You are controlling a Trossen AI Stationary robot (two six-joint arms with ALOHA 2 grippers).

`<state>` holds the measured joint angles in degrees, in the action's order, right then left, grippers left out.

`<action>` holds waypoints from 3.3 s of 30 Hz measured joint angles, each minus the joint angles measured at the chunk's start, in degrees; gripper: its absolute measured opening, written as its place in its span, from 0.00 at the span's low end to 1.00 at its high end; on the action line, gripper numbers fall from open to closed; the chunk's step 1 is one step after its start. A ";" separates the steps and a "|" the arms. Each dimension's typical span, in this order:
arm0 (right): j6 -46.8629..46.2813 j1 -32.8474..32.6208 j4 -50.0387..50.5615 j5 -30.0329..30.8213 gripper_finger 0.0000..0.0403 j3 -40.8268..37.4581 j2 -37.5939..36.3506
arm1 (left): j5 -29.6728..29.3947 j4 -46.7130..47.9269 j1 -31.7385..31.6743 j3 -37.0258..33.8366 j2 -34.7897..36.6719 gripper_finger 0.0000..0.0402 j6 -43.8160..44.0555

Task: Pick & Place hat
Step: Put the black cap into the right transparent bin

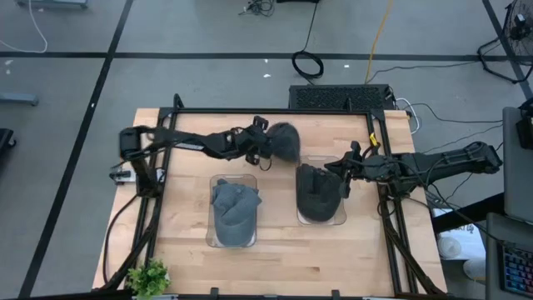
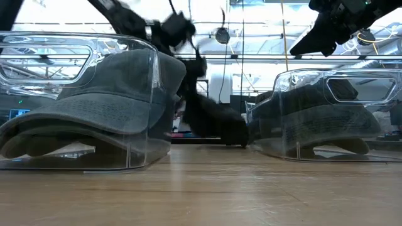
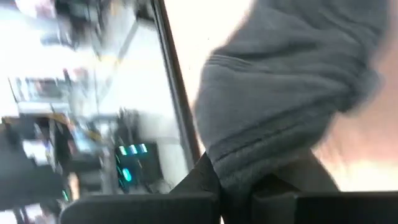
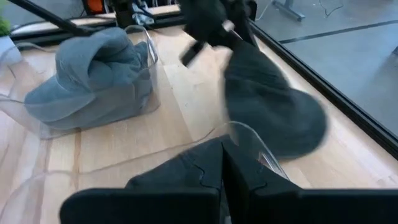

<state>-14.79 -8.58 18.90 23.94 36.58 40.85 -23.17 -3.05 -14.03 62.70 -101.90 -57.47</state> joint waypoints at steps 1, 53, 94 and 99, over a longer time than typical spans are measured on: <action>-0.10 0.01 -0.51 0.01 0.00 0.00 0.01 | 0.69 0.80 0.96 0.00 2.04 0.02 -1.26; -17.12 25.34 -69.50 -59.92 0.02 -0.09 33.10 | -11.92 -5.74 19.79 1.86 25.90 0.03 -11.00; 22.15 11.74 -95.36 -9.12 0.00 -0.07 30.94 | 31.25 -49.83 1.76 -1.75 5.96 0.64 83.82; 22.32 10.47 -96.71 -9.27 0.00 -0.07 30.98 | 30.13 -53.30 1.67 -1.75 5.96 0.64 81.13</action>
<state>7.53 1.88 -77.81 14.68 36.51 71.83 6.96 -56.35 -12.36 60.95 -95.94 23.66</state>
